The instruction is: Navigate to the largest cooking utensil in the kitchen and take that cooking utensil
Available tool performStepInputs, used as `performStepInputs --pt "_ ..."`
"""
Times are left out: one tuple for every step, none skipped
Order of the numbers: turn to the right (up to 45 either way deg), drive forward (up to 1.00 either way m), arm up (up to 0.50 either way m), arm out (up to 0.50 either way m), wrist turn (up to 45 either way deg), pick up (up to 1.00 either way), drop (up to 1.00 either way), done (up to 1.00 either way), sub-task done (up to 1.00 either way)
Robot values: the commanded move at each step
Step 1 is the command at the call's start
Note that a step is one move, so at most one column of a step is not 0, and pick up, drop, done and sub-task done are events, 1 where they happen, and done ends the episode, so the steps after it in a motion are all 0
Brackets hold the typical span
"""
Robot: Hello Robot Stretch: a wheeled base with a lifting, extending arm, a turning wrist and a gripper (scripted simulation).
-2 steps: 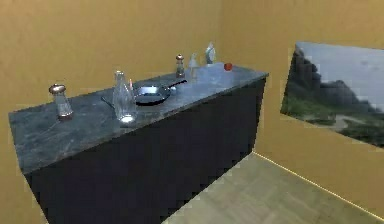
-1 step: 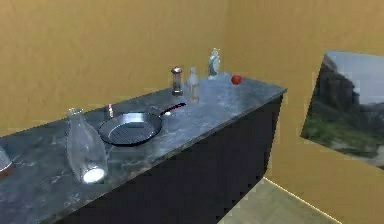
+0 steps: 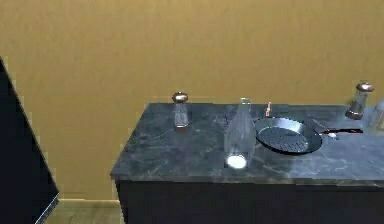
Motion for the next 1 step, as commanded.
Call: performStepInputs --pt "-45.0 0.0 0.0 0.0 0.0 0.0 0.0 0.0 0.0"
